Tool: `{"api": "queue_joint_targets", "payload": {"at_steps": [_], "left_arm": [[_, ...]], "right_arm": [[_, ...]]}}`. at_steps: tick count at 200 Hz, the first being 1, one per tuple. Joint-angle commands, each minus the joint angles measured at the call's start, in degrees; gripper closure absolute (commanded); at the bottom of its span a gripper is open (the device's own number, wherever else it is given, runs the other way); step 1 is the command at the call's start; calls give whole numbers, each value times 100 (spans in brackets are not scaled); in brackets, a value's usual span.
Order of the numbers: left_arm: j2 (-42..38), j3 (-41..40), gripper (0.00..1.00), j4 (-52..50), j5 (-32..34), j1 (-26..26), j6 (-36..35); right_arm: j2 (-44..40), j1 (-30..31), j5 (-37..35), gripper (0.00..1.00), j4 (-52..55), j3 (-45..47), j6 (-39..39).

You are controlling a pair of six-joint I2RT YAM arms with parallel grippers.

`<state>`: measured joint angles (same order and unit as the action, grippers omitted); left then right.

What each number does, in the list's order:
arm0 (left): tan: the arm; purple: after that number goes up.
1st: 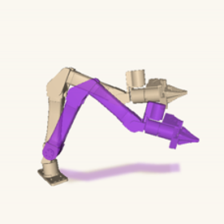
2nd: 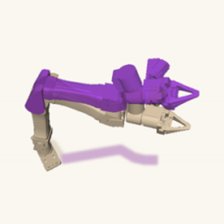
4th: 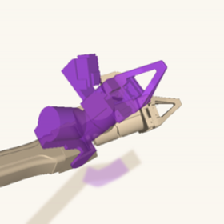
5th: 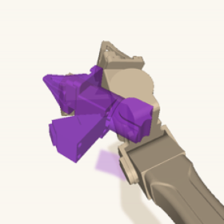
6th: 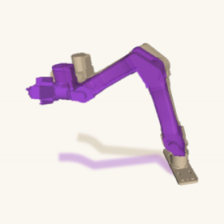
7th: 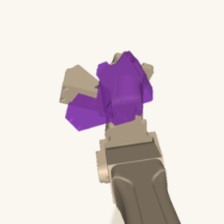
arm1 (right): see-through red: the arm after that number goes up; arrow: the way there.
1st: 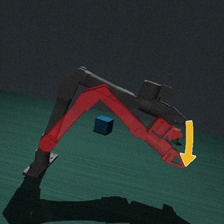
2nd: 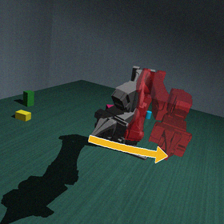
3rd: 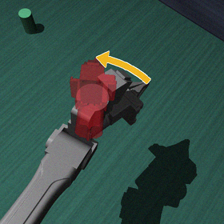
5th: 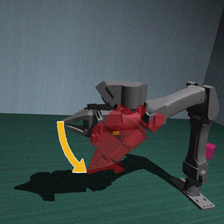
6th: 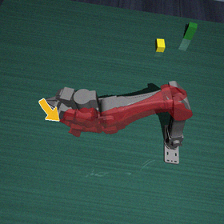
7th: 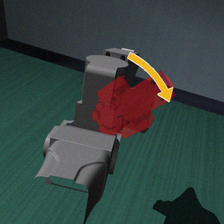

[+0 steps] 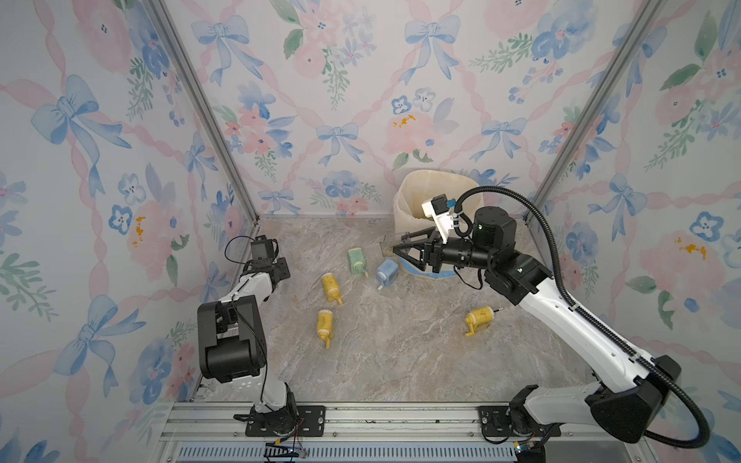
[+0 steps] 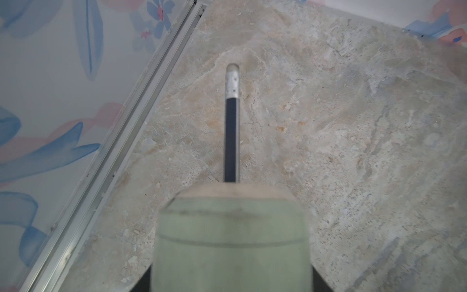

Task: Take out the pencil sharpener tray and clean the shavings
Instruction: Place the pencil sharpener at the center of the board.

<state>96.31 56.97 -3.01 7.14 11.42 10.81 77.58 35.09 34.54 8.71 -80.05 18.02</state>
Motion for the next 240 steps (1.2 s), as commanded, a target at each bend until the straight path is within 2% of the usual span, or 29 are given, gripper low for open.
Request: {"api": "queue_joint_targets", "payload": {"at_steps": [1,43,106,132,144,153,176,219,240], "left_arm": [[137,-105,100,101,103,128,121],[385,-83,100,127,-124,343,307],[543,-89,100,117,-13,396,264],[573,-107,84,112,68,396,263],[545,-124,65,112,105,396,269],[509,-134,56,122,126,387,279],[435,-155,47,117,130,387,292],[423,-151,38,119,25,343,281],[436,-145,26,118,74,326,281]], "right_arm": [[123,-114,-235,43,-286,-242,389],[274,-238,-328,41,-484,-213,632],[541,-584,-308,42,-581,-470,1053],[624,-656,-312,42,-646,-520,1207],[649,-687,-308,42,-679,-528,1302],[653,-702,-308,42,-707,-537,1341],[662,-732,-317,42,-704,-578,1379],[657,-745,-312,43,-750,-547,1475],[623,-753,-327,43,-750,-529,1475]]}}
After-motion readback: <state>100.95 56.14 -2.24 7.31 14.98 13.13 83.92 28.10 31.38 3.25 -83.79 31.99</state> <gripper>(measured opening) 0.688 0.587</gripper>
